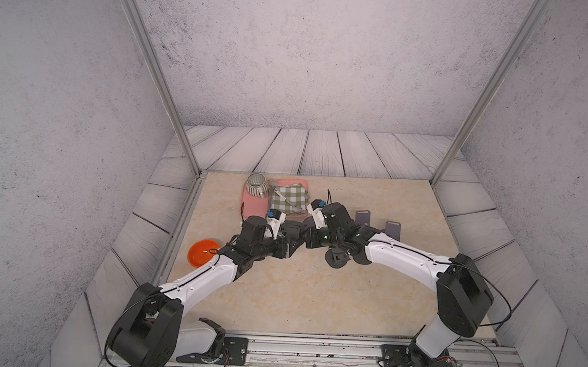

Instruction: Open the phone stand

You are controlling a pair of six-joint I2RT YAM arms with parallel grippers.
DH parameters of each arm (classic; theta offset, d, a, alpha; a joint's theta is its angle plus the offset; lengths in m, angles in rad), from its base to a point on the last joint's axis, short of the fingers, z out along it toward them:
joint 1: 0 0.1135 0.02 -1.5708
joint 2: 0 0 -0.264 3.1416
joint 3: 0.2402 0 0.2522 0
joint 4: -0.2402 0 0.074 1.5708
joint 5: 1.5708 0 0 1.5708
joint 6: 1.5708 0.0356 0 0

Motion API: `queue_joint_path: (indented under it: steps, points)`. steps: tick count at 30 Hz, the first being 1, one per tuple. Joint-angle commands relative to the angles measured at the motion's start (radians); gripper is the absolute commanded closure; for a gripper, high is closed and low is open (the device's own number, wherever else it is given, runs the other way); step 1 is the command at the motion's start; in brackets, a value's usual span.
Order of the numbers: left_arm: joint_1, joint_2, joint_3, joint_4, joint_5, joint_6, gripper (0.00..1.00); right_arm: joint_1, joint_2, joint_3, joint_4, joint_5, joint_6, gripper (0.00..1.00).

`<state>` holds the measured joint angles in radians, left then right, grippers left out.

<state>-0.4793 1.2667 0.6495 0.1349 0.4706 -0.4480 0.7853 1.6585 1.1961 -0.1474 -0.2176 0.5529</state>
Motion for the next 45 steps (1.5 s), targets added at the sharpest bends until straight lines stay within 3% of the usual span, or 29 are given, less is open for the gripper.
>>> queue_joint_path:
  steps: [1,15,27,39,45]
  points:
    - [-0.012,-0.032,0.019,0.058,0.084,0.030,0.63,-0.009,-0.018,0.007,-0.133,0.196,-0.116,1.00]
    - [-0.012,-0.005,0.030,0.055,0.092,0.037,0.63,-0.009,-0.100,0.019,-0.225,0.528,-0.315,0.99]
    - [-0.012,0.010,0.045,0.052,0.112,0.036,0.63,-0.009,-0.113,0.026,-0.233,0.569,-0.355,0.98]
    - [-0.012,-0.009,0.036,0.039,0.105,0.037,0.63,-0.016,-0.099,0.080,-0.295,0.701,-0.394,0.97]
    - [-0.012,-0.009,0.032,0.040,0.103,0.037,0.63,-0.018,-0.099,0.076,-0.289,0.613,-0.387,0.96]
